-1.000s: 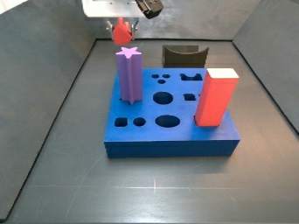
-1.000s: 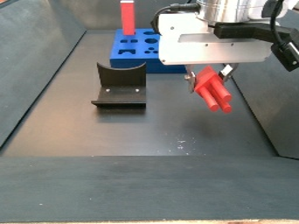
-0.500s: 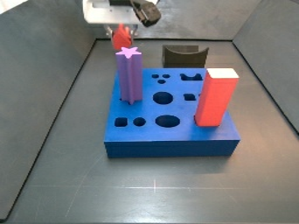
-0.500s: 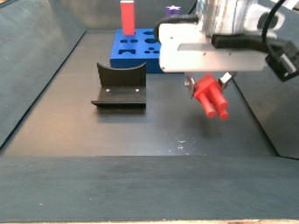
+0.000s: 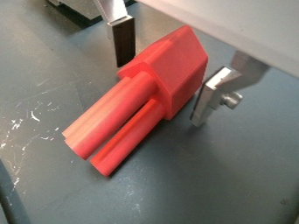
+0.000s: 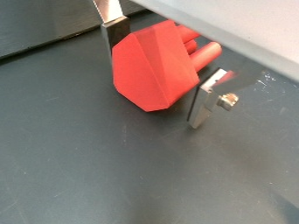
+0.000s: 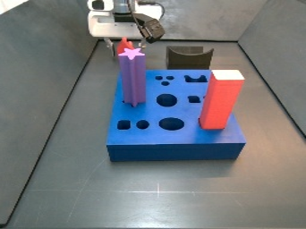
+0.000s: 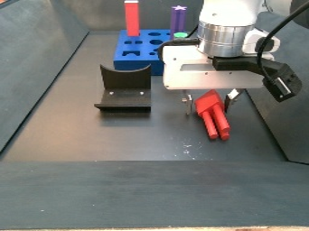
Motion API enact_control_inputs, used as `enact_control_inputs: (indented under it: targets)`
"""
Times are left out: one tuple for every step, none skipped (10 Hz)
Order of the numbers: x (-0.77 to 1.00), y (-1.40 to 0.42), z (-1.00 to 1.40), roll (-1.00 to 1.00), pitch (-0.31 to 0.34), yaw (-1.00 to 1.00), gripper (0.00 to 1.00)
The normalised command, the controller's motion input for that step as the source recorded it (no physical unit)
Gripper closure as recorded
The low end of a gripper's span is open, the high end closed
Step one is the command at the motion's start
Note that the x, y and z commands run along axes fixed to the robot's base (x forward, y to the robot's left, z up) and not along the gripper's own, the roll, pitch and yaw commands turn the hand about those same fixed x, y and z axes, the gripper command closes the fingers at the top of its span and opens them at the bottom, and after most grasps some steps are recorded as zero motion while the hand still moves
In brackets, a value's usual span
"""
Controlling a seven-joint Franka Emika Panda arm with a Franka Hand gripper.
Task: Pick up the 3 prong object. Move up. Rotate the 3 prong object. Place the 3 prong object on the fixture. Regrasp the 3 prong object. Move to above the board. Insert the 3 prong object.
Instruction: Rotate the 3 prong object.
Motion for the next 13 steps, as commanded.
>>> enact_control_inputs:
  targets:
    - [0.0,0.0,1.0,0.0,0.0,0.0,0.0]
    - [-0.01,0.0,1.0,0.0,0.014,0.0,0.0]
    - [-0.02,0.0,1.0,0.01,0.033,-0.01,0.0]
    - [-0.01,0.01,1.0,0.02,0.051,-0.02,0.0]
    - [-0.01,0.01,1.0,0.03,0.07,-0.03,0.0]
    - [-0.02,0.01,1.0,0.05,0.075,-0.03,0.0]
    - [-0.03,0.01,1.0,0.07,0.074,-0.03,0.0]
    - [-0.03,0.01,1.0,0.08,0.071,-0.03,0.0]
    - [-0.04,0.01,0.88,0.09,0.071,-0.02,0.0]
    - [-0.04,0.0,0.75,0.09,0.07,-0.01,0.0]
    - [0.0,0.0,0.0,0.0,0.0,1.0,0.0]
    - [0.0,-0.01,-0.18,0.0,0.001,1.0,0.0]
    - [0.0,-0.01,-0.27,0.0,0.001,1.0,0.0]
